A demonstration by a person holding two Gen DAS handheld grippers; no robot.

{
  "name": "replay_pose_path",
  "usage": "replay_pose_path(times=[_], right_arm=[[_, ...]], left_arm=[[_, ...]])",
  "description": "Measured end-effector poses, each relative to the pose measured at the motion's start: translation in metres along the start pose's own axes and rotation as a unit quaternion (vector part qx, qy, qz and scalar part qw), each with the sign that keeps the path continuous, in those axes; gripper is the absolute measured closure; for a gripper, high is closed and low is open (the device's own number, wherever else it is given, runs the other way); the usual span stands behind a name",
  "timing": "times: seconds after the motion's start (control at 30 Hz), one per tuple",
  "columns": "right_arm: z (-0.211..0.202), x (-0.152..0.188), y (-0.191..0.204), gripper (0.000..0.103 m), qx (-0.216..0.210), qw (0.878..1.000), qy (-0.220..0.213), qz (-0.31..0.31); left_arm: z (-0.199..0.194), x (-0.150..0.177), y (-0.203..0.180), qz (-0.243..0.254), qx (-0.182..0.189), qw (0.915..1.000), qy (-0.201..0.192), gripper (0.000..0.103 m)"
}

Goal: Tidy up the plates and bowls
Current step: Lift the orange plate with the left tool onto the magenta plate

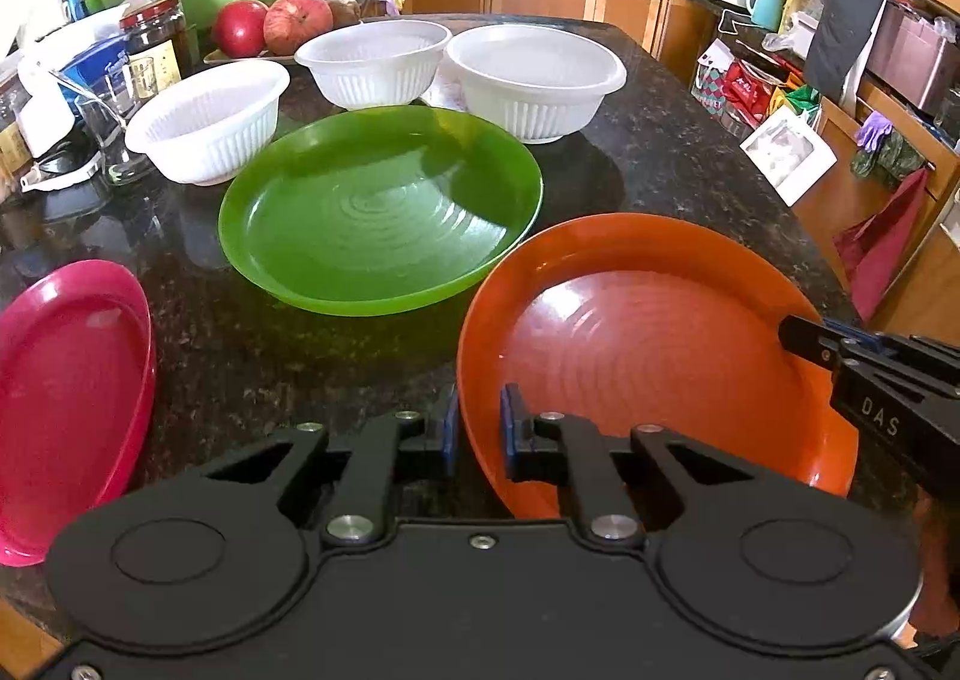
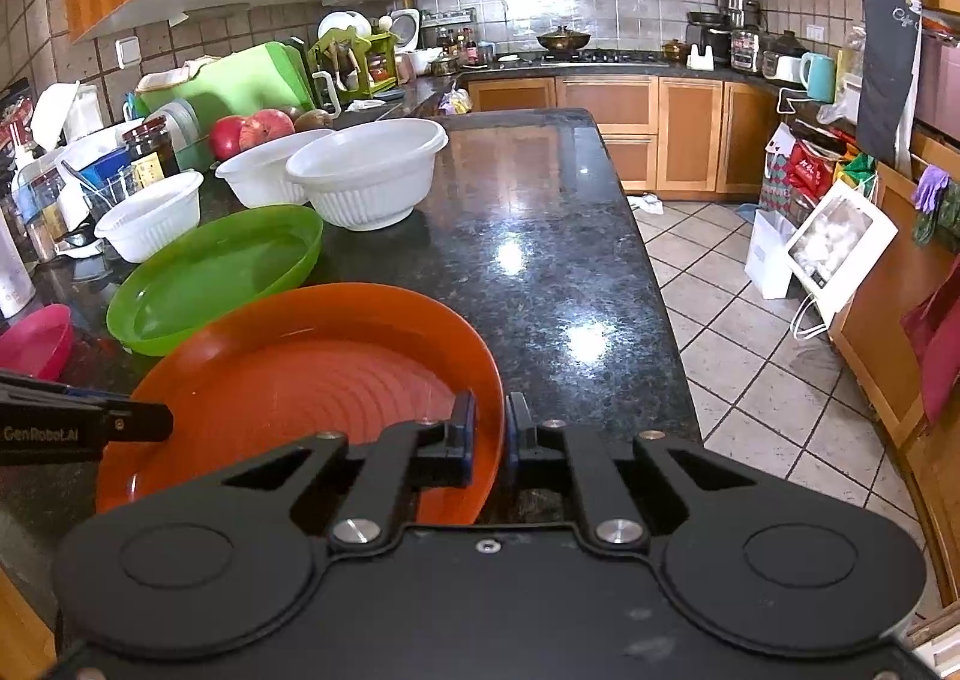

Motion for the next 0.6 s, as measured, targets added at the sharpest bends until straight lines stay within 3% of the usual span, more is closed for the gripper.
replay_pose_path(times=[0.2, 0.6], right_arm=[[-0.005, -0.001, -0.001, 0.091, 0.005, 1.0, 0.002, 0.006], [-0.021, -0.014, 0.024, 0.091, 0.003, 1.0, -0.02, 0.004]], left_arm=[[-0.004, 0.002, 0.001, -0.004, 0.011, 0.9999, 0.008, 0.089], [-0.03, -0.007, 0.018, -0.006, 0.01, 0.9998, -0.016, 0.089]])
Point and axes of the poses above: each gripper's, at about its wrist camera, not at the fingertips, and z roughly the way its jaws point, y to its left, x to its underside, the point moved 10 cm from there along z, roughly the way its jaws point, and after that the axes turned 7 degrees about -z, right-handed, at the moved point
